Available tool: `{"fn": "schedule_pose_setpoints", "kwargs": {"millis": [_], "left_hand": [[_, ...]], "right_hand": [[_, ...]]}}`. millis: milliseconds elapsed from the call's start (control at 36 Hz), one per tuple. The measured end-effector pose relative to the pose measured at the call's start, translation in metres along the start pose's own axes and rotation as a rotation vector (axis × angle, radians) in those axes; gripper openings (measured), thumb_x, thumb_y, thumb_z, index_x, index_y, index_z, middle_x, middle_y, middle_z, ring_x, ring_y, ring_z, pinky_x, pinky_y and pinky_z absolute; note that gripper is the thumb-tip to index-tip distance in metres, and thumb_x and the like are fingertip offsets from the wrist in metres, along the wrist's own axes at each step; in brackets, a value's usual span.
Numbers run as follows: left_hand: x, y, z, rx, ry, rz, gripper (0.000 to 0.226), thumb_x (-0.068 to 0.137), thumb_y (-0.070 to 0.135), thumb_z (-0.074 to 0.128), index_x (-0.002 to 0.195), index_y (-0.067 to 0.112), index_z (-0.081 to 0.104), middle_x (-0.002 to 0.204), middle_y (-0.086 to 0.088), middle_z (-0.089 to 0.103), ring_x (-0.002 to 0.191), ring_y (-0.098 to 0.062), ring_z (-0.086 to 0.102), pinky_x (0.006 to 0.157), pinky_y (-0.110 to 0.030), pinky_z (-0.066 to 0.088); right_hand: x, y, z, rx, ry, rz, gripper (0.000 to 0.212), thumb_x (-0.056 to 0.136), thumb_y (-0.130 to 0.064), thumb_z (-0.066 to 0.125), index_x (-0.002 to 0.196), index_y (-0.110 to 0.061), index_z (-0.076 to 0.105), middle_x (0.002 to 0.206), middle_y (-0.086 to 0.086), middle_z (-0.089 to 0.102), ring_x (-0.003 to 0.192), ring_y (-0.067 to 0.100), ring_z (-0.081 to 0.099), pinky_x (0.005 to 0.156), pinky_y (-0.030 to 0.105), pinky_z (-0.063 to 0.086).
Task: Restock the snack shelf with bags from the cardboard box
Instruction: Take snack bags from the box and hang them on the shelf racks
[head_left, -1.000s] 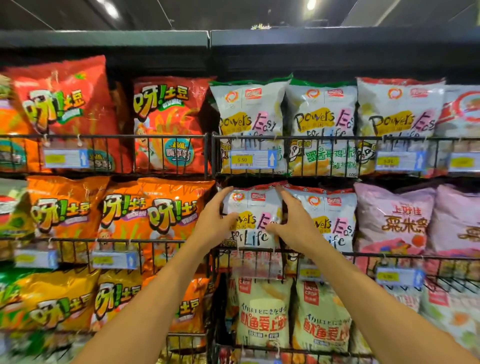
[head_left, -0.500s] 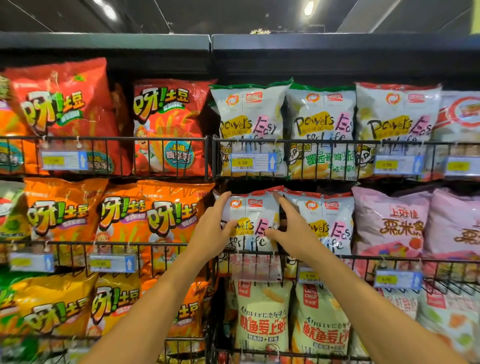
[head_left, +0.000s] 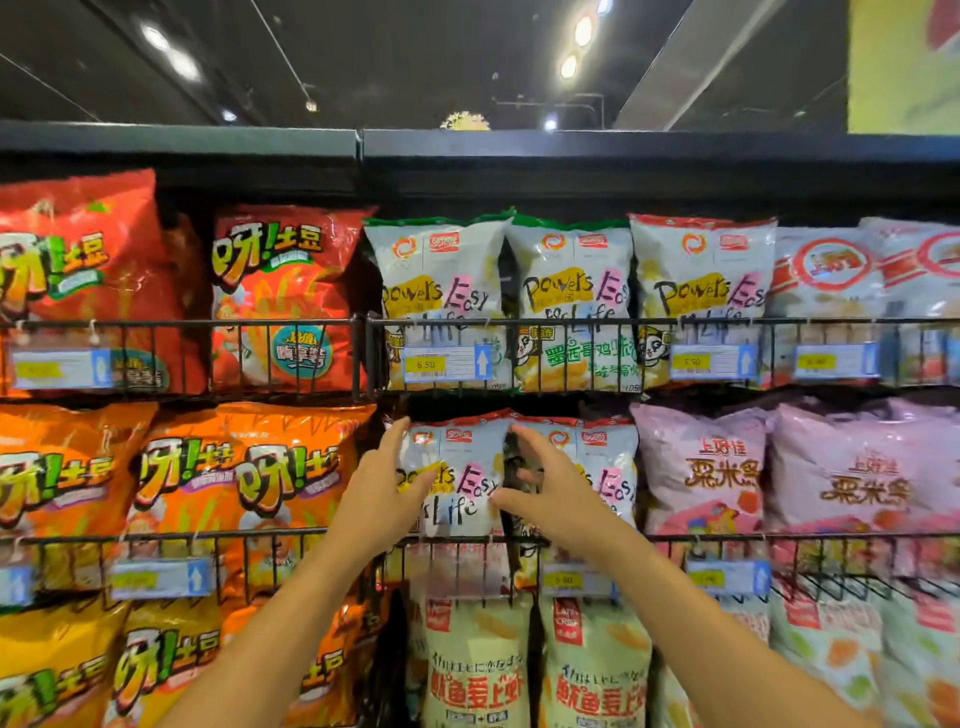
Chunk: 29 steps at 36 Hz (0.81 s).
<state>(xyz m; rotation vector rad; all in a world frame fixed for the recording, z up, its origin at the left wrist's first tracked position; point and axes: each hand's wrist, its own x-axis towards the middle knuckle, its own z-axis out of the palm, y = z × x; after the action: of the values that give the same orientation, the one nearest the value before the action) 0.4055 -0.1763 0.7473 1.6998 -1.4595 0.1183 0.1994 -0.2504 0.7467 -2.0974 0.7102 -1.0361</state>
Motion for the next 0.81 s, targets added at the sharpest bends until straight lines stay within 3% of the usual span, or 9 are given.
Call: {"fn": "schedule_pose_setpoints", "kwargs": {"millis": [194,250,333,417,500,611,694,806], "left_hand": [[-0.015,0.053,0.008,0.048,0.124,-0.004,0.066,0.099,0.038,0.057,0.156,0.031,0.024,0.151,-0.009,0.039,0.128,-0.027,0.052,0.099,-0.041,0.046],[-0.022,0.079,0.013,0.071,0.176,0.023,0.057,0.100,0.039,0.055,0.152,0.030,0.033,0.147,-0.004,0.043,0.121,-0.024,0.056,0.096,-0.041,0.048],[-0.024,0.123,0.023,0.032,0.241,0.141,0.043,0.099,0.038,0.055,0.139,0.024,0.050,0.123,0.002,0.060,0.105,-0.017,0.061,0.091,-0.039,0.052],[-0.015,0.173,0.032,-0.063,0.294,0.267,0.032,0.098,0.031,0.059,0.128,0.019,0.061,0.102,0.008,0.066,0.090,-0.011,0.063,0.083,-0.034,0.055],[0.009,0.220,0.039,-0.158,0.324,0.350,0.035,0.097,0.026,0.062,0.132,0.022,0.058,0.109,0.007,0.064,0.089,-0.010,0.064,0.082,-0.031,0.055],[0.050,0.269,0.048,-0.280,0.342,0.407,0.044,0.095,0.021,0.064,0.138,0.021,0.054,0.117,0.002,0.061,0.085,-0.005,0.064,0.080,-0.032,0.056],[0.074,0.298,0.054,-0.248,0.264,0.382,0.046,0.098,0.022,0.059,0.143,0.021,0.049,0.109,-0.002,0.062,0.086,-0.018,0.062,0.084,-0.039,0.054],[0.101,0.312,0.065,-0.236,0.113,0.291,0.056,0.099,0.019,0.056,0.151,0.026,0.039,0.117,-0.004,0.061,0.098,-0.018,0.061,0.083,-0.030,0.049]], "right_hand": [[-0.017,-0.006,-0.056,-0.009,0.080,-0.058,0.070,0.095,-0.026,0.066,0.153,-0.033,0.028,0.155,-0.003,0.035,0.138,0.019,0.043,0.105,0.043,0.047],[-0.022,-0.008,-0.080,-0.015,0.135,-0.083,0.063,0.095,-0.024,0.066,0.149,-0.031,0.035,0.148,-0.002,0.042,0.125,0.015,0.052,0.095,0.032,0.053],[-0.028,-0.013,-0.123,0.002,0.262,-0.162,0.052,0.095,-0.022,0.066,0.143,-0.025,0.045,0.133,-0.003,0.053,0.097,0.001,0.060,0.073,0.013,0.052],[-0.027,-0.018,-0.173,0.045,0.418,-0.234,0.040,0.093,-0.024,0.069,0.130,-0.021,0.054,0.113,-0.003,0.065,0.093,0.008,0.066,0.080,0.026,0.056],[-0.015,-0.026,-0.223,0.027,0.600,-0.328,0.031,0.091,-0.023,0.070,0.120,-0.023,0.057,0.099,-0.007,0.067,0.087,0.004,0.065,0.081,0.027,0.056],[0.009,-0.038,-0.276,-0.028,0.796,-0.380,0.040,0.089,-0.018,0.070,0.126,-0.015,0.056,0.100,0.007,0.067,0.085,0.015,0.062,0.083,0.030,0.051],[0.027,-0.042,-0.300,-0.049,0.724,-0.285,0.053,0.089,-0.022,0.070,0.138,-0.018,0.049,0.113,0.005,0.065,0.101,0.021,0.064,0.095,0.038,0.052],[0.035,-0.048,-0.309,-0.036,0.549,-0.150,0.058,0.096,-0.024,0.065,0.147,-0.026,0.038,0.131,0.005,0.059,0.112,0.023,0.063,0.087,0.034,0.056]]}}
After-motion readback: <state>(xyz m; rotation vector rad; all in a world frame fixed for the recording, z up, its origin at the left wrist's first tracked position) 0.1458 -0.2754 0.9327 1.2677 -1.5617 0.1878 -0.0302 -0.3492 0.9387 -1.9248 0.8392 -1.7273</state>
